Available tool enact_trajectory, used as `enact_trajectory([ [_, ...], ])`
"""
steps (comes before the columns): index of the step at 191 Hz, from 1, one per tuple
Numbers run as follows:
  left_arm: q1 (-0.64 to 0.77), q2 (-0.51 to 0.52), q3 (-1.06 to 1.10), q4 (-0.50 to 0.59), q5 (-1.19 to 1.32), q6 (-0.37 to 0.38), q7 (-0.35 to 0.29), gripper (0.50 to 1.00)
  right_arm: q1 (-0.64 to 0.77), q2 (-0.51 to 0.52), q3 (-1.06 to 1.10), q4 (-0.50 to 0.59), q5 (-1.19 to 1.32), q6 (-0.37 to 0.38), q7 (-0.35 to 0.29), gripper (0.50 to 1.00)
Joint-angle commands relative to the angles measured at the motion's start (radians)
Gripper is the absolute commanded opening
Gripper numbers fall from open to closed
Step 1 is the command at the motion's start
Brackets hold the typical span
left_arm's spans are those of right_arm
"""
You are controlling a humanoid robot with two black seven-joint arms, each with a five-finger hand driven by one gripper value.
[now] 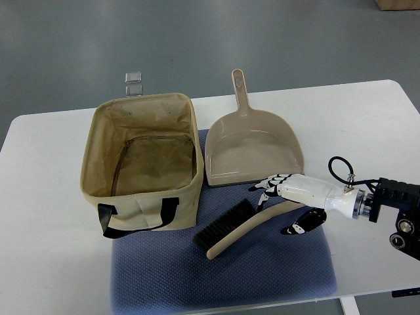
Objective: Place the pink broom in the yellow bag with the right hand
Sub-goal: 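Close the right hand fingers around the beige brush handle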
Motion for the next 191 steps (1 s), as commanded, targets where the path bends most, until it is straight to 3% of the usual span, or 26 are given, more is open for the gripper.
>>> enact_trajectory([
  [1, 0.000, 0.000, 0.000, 0.000, 0.000, 0.000, 0.000, 1.000, 0.011, 0.001, -0.001, 0.000, -0.006, -0.022, -0.015, 0.907],
  [61, 0.000, 0.000, 0.000, 0.000, 0.000, 0.000, 0.000, 1.000, 0.021, 0.007, -0.009, -0.005, -0.056, -0.045, -0.073, 0.885],
  [106, 0.000, 0.000, 0.000, 0.000, 0.000, 0.000, 0.000, 1.000, 0.024, 0.009, -0.032, -0.009, -0.083, -0.071, -0.108, 0.832],
  [191, 0.000, 0.000, 0.000, 0.000, 0.000, 0.000, 0.000, 1.000, 0.018, 0.010, -0.049, -0.014, -0.125, -0.081, -0.116, 0.754],
])
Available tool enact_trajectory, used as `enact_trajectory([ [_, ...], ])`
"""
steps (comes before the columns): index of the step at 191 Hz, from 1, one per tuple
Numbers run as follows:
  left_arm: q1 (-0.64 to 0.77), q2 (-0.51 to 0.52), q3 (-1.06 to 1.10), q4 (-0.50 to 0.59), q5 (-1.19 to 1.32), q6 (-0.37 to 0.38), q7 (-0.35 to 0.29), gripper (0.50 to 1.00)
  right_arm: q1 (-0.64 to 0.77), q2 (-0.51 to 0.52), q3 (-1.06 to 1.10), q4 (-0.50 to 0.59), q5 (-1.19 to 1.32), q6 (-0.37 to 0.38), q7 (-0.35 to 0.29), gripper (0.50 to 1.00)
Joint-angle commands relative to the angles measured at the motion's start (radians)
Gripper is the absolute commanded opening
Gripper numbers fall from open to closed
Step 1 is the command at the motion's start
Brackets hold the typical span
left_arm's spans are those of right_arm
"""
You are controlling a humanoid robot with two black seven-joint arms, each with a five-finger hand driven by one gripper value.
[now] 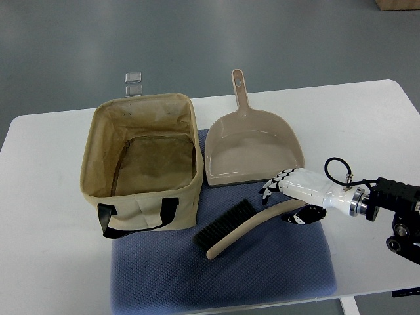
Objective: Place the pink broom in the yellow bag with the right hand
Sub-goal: 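Close the right hand fingers around the beige brush handle, then lift the brush with the right hand and swing it over the bag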
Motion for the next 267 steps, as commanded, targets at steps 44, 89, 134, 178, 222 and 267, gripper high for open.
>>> enact_trajectory([
  [44, 0.000, 0.000, 0.000, 0.000, 0.000, 0.000, 0.000, 1.000, 0.000, 0.002, -0.009, -0.004, -0.019, -0.009, 0.000, 0.574],
  [89, -0.001, 0.000, 0.000, 0.000, 0.000, 0.000, 0.000, 1.000, 0.000, 0.003, -0.006, -0.011, -0.019, -0.043, 0.000, 0.500],
  [134, 0.000, 0.000, 0.000, 0.000, 0.000, 0.000, 0.000, 1.000, 0.005, -0.023, 0.037, -0.012, -0.007, -0.118, 0.003, 0.500],
  [178, 0.000, 0.000, 0.000, 0.000, 0.000, 0.000, 0.000, 1.000, 0.040, -0.109, 0.130, -0.011, 0.036, -0.166, 0.014, 0.500],
  [222, 0.000, 0.000, 0.000, 0.000, 0.000, 0.000, 0.000, 1.000, 0.164, -0.229, 0.137, -0.014, 0.175, -0.181, 0.012, 0.500],
  [267, -0.001, 0.000, 0.000, 0.001, 0.000, -0.001, 0.000, 1.000, 0.348, -0.250, 0.129, -0.046, 0.214, -0.163, 0.008, 0.500],
])
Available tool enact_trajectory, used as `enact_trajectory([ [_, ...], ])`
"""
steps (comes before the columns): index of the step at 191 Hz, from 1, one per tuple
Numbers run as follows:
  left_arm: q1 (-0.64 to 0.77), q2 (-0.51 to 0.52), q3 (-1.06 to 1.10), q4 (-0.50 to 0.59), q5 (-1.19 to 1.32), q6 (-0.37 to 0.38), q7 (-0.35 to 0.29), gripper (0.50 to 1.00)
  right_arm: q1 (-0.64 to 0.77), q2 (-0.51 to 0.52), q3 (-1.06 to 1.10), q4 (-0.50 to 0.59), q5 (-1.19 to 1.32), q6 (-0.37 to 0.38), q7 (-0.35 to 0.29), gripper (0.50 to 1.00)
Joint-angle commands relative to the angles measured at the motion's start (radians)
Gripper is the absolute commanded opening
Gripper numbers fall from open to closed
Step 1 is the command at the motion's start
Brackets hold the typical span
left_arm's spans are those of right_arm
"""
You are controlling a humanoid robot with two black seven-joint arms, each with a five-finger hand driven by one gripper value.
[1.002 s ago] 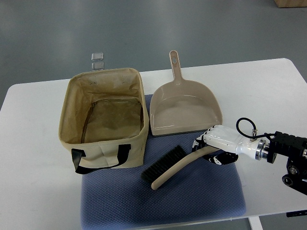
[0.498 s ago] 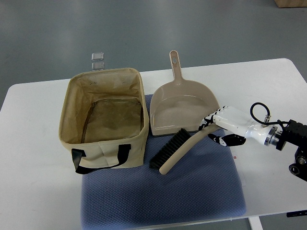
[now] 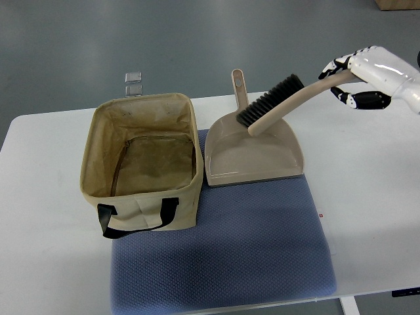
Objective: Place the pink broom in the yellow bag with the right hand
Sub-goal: 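Lift the brush with the right hand and swing it over the bag, then lower the brush into the bag and open the right hand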
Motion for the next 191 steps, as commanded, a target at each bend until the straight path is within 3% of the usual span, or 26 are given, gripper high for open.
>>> enact_trajectory([
  [1, -0.001, 0.000, 0.000, 0.000, 0.000, 0.000, 0.000, 1.000, 0.083, 0.008, -0.008, -0.006, 0.007, 0.013, -0.002, 0.500],
  [20, 0.000, 0.000, 0.000, 0.000, 0.000, 0.000, 0.000, 1.000, 0.152, 0.035, -0.017, -0.006, 0.012, 0.048, -0.005, 0.500],
  [48, 0.000, 0.000, 0.000, 0.001, 0.000, 0.000, 0.000, 1.000, 0.236, 0.169, -0.022, -0.006, 0.001, 0.108, -0.009, 0.500],
  [108, 0.000, 0.000, 0.000, 0.000, 0.000, 0.000, 0.000, 1.000, 0.252, 0.373, -0.065, -0.008, -0.032, 0.128, -0.009, 0.500],
  [110, 0.000, 0.000, 0.000, 0.000, 0.000, 0.000, 0.000, 1.000, 0.250, 0.377, -0.070, -0.008, -0.034, 0.128, -0.009, 0.507],
  [111, 0.000, 0.000, 0.000, 0.000, 0.000, 0.000, 0.000, 1.000, 0.250, 0.381, -0.071, -0.008, -0.035, 0.128, -0.009, 0.545],
  [112, 0.000, 0.000, 0.000, 0.000, 0.000, 0.000, 0.000, 1.000, 0.250, 0.381, -0.071, -0.008, -0.035, 0.128, -0.009, 0.545],
  [113, 0.000, 0.000, 0.000, 0.000, 0.000, 0.000, 0.000, 1.000, 0.250, 0.385, -0.074, -0.008, -0.037, 0.128, -0.009, 0.588],
  [116, 0.000, 0.000, 0.000, 0.001, 0.000, 0.000, 0.000, 1.000, 0.250, 0.388, -0.077, -0.008, -0.037, 0.128, -0.009, 0.623],
  [117, -0.001, 0.000, 0.000, 0.000, 0.000, 0.000, 0.000, 1.000, 0.250, 0.391, -0.077, -0.008, -0.037, 0.126, -0.009, 0.666],
  [118, -0.001, 0.000, 0.000, 0.000, 0.000, 0.000, 0.000, 1.000, 0.250, 0.391, -0.077, -0.008, -0.037, 0.126, -0.009, 0.666],
  [119, 0.000, 0.000, 0.000, 0.000, 0.000, 0.000, 0.000, 1.000, 0.250, 0.394, -0.079, -0.008, -0.036, 0.126, -0.009, 0.702],
  [123, 0.000, 0.000, 0.000, 0.000, 0.000, 0.000, 0.000, 1.000, 0.247, 0.399, -0.079, -0.008, -0.035, 0.126, -0.009, 0.764],
  [137, 0.000, 0.000, 0.000, 0.001, 0.000, 0.000, 0.000, 1.000, 0.233, 0.408, -0.077, -0.008, -0.028, 0.126, -0.009, 0.907],
  [191, -0.001, 0.000, 0.000, 0.000, 0.000, -0.001, -0.001, 1.000, 0.219, 0.388, -0.056, -0.008, -0.009, 0.114, -0.009, 0.924],
])
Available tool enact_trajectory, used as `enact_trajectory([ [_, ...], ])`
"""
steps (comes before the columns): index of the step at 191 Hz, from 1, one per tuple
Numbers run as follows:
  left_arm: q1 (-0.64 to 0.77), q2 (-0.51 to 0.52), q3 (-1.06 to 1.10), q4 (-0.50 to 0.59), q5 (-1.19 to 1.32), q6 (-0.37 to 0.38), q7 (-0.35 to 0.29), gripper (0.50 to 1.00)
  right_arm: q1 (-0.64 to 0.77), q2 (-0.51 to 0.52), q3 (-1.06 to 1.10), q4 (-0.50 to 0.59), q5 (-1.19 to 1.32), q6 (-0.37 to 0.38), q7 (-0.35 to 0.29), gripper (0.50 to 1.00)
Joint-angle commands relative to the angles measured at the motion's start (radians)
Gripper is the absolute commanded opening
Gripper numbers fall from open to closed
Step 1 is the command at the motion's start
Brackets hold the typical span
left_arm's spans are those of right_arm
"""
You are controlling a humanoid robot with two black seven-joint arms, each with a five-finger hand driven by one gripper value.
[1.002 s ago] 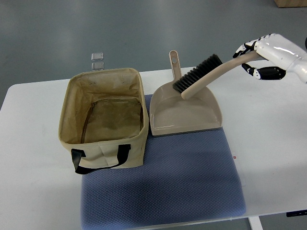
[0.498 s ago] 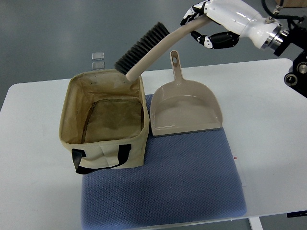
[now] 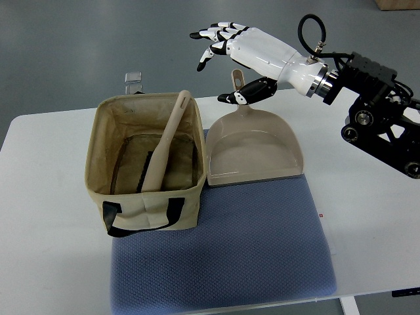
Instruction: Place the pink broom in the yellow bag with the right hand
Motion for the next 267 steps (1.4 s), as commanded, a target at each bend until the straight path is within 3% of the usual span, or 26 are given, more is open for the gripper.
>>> enact_trajectory([
  [1, -0.001, 0.000, 0.000, 0.000, 0.000, -0.001, -0.001, 1.000, -0.006, -0.016, 0.009, 0.001, 0.009, -0.008, -0.001, 0.924],
  [43, 0.000, 0.000, 0.000, 0.000, 0.000, 0.000, 0.000, 1.000, -0.061, -0.096, 0.070, 0.001, 0.218, -0.042, -0.008, 0.924],
  [100, 0.000, 0.000, 0.000, 0.001, 0.000, 0.000, 0.000, 1.000, -0.325, -0.115, 0.377, 0.001, 0.615, 0.016, -0.126, 0.924],
  [156, 0.000, 0.000, 0.000, 0.000, 0.000, 0.000, 0.000, 1.000, -0.584, 0.155, 0.793, 0.001, 0.693, 0.200, -0.271, 0.924],
  [197, 0.000, 0.000, 0.000, 0.000, 0.000, 0.000, -0.001, 1.000, -0.701, 0.359, 1.012, 0.001, 0.689, 0.344, -0.334, 0.924],
  [267, 0.000, 0.000, 0.000, 0.000, 0.000, 0.000, 0.000, 1.000, -0.767, 0.427, 1.012, -0.012, 0.701, 0.355, -0.322, 0.926],
])
